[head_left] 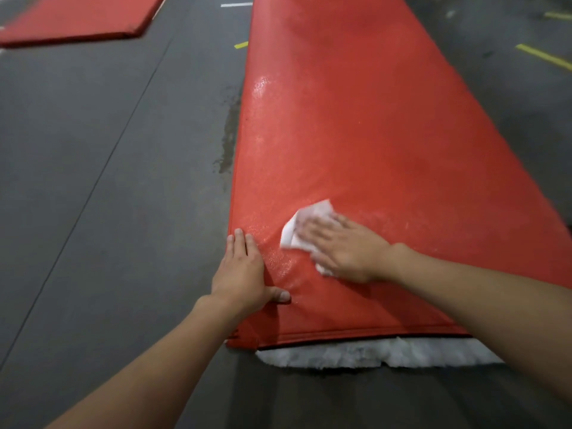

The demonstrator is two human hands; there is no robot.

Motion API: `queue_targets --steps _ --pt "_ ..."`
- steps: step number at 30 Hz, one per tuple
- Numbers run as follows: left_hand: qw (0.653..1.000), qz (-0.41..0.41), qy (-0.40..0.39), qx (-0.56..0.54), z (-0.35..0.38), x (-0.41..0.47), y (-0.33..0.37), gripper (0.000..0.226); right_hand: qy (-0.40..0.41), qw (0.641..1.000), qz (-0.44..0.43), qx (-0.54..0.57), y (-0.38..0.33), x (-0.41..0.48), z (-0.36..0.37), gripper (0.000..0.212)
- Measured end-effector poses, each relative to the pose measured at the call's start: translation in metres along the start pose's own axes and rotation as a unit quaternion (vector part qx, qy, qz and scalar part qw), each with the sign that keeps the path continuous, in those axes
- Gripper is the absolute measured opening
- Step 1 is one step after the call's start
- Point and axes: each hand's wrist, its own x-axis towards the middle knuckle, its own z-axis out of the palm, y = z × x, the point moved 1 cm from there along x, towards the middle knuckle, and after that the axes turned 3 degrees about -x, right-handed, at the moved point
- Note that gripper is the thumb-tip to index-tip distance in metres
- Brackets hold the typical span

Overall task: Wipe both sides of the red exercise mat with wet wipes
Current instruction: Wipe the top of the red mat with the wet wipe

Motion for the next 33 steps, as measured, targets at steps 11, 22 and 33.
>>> queue_targets --steps 11,22,33 --pt "0.999 0.018 0.03 -0.034 0.001 -0.004 -0.006 0.147 0.003 0.991 0.129 0.017 -0.007 0.024 -0.006 0.065" --pt "0.968 0.025 0.156 -0.196 -0.003 0.004 -0.032 0.099 0.022 0.999 0.041 -0.003 -0.048 0.05 -0.003 0.067" --pt "0.943 -0.034 0.153 -0.294 -0.02 0.02 -0.043 0.065 -0.024 0.99 -0.129 -0.045 -0.068 0.065 -0.011 0.059"
